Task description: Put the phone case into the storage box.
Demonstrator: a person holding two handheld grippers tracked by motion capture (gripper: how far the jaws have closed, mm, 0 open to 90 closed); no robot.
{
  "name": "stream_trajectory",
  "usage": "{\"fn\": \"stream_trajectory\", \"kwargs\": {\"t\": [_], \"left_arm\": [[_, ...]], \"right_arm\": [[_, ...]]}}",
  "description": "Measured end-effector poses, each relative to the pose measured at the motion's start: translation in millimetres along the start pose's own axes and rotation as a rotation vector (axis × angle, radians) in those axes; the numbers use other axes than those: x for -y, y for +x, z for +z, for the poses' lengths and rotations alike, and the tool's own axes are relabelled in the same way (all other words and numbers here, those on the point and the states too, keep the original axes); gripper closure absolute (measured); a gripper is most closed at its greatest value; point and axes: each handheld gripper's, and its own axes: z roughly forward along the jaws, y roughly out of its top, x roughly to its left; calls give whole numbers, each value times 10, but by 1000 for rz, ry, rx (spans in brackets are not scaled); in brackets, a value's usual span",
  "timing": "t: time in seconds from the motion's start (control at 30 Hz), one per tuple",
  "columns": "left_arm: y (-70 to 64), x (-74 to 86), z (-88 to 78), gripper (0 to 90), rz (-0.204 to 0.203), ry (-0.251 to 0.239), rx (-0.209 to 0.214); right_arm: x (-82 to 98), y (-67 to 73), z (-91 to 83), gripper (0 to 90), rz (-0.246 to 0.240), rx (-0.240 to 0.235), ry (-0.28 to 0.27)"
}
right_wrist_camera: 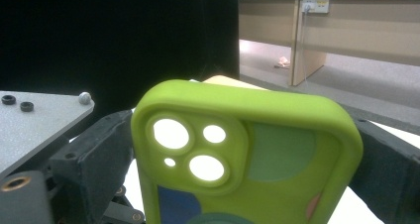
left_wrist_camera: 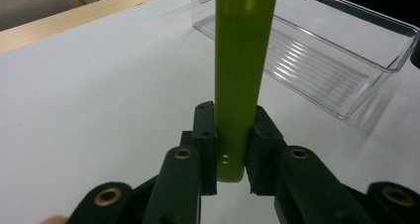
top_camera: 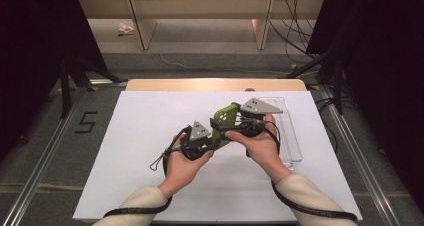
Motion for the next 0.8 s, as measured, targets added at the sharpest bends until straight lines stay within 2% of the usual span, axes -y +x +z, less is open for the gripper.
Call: {"fn": "stream_trajectory", "kwargs": {"t": [0.5,0.8], "left_arm": [[24,2,2,772,-11,-3,0],[29,1,1,772,-14,-4,2]], "right_arm": [[1,5,-13,150,4,16,-20],[7,9,-11,157,3,18,-26]]}}
